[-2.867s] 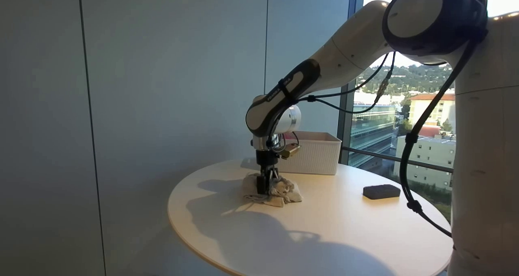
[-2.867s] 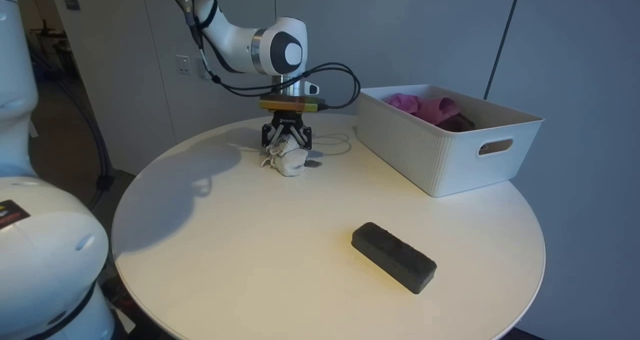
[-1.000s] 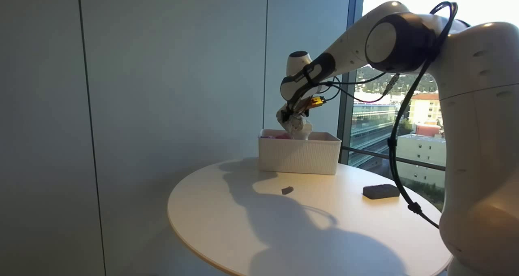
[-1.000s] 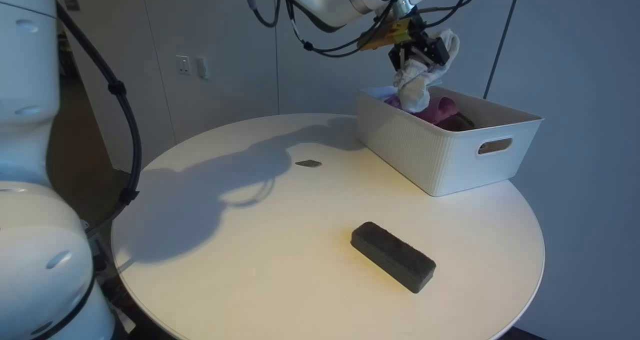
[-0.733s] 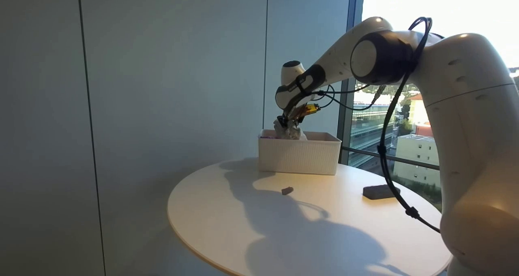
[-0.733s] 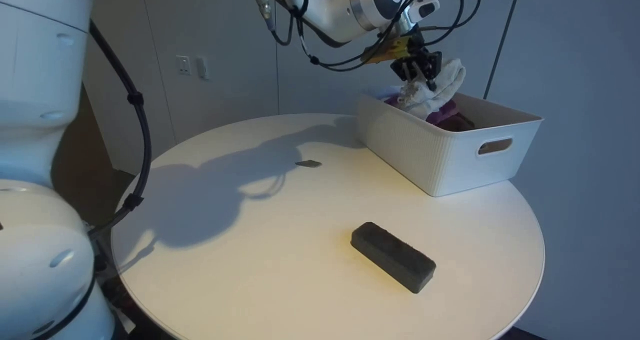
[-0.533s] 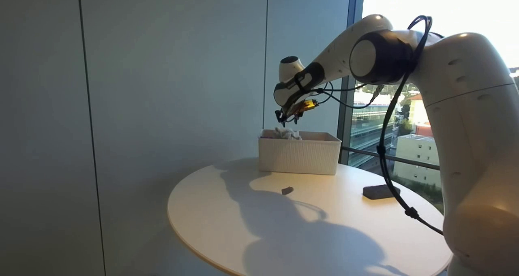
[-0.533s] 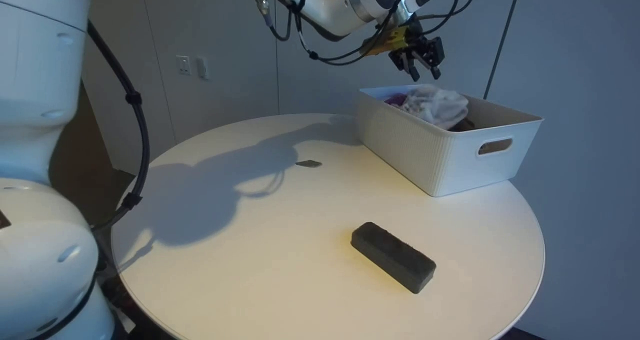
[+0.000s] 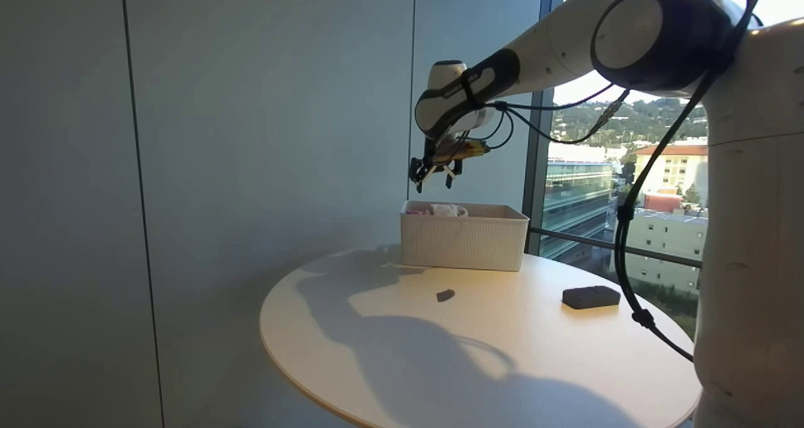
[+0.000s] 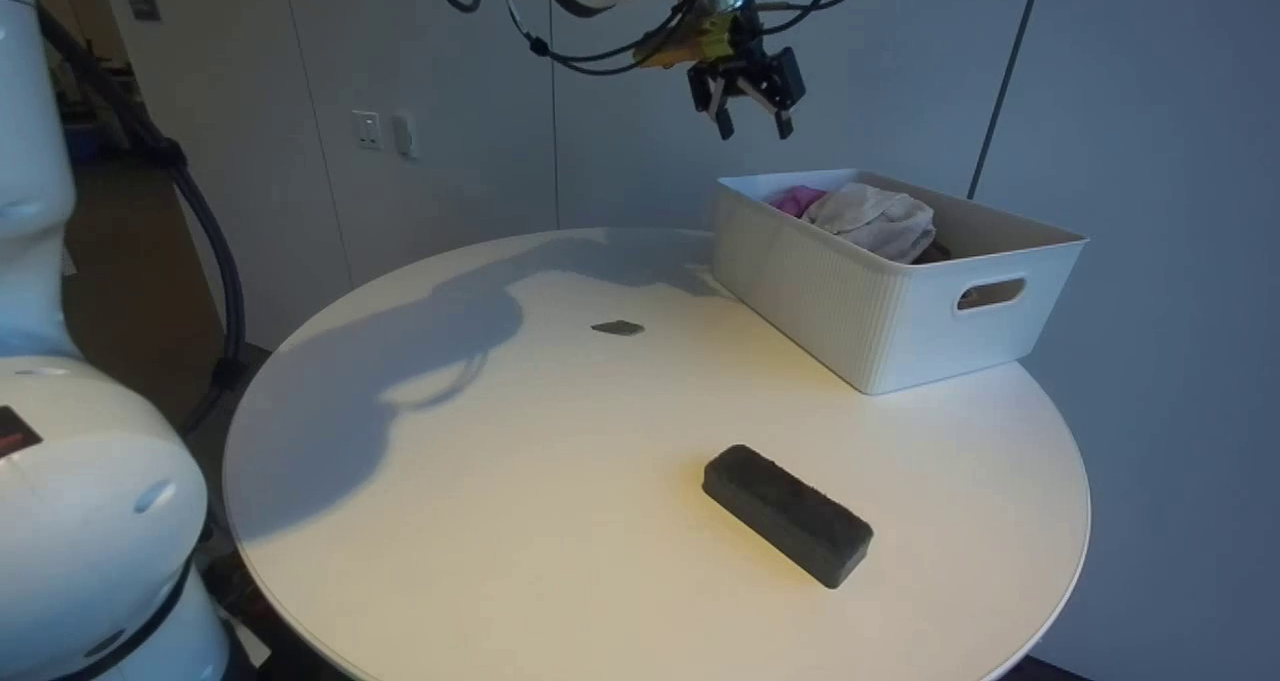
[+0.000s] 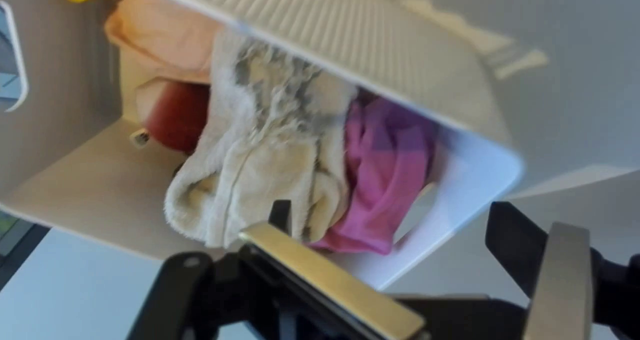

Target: Use the white towel to clean the table

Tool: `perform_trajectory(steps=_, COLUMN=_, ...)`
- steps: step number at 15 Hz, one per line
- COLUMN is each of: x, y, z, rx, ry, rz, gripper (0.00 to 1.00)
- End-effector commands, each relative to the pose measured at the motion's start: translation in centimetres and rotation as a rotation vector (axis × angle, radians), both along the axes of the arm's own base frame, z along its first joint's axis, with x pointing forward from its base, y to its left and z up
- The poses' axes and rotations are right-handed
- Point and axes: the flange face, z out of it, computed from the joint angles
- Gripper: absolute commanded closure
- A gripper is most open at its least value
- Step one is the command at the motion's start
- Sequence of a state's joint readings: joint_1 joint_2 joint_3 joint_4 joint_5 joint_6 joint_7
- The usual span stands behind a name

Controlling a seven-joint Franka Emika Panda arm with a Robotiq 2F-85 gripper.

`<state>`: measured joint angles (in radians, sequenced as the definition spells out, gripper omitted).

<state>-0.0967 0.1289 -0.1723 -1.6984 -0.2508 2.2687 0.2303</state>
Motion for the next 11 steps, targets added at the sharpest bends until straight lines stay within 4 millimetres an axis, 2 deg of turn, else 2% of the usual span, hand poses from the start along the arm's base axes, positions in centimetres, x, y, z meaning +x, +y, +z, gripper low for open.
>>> perform_trajectory(steps=1, x=-5.1, y=3.1, z=-2.7, rx=0.14, ry=0.079, rz=0.12, gripper=0.0)
perform_trajectory(steps=5, x=-8.1, y=4.4, z=-8.3, rx=0.315, ry=0.226, rz=0.221, gripper=0.0)
perform_trajectory(steps=6, x=-6.1, y=3.9, z=-7.1, rx=0.257, ry=0.195, rz=0.168, gripper=0.0)
perform_trajectory(steps=8, x=-7.1, y=4.2, z=-9.1, rx=0.296, ry=0.235, rz=0.195, gripper=0.0)
perform_trajectory(steps=11, x=-7.3, y=4.3, z=-9.4, rx=0.298, ry=0.242, rz=0.202, gripper=0.0)
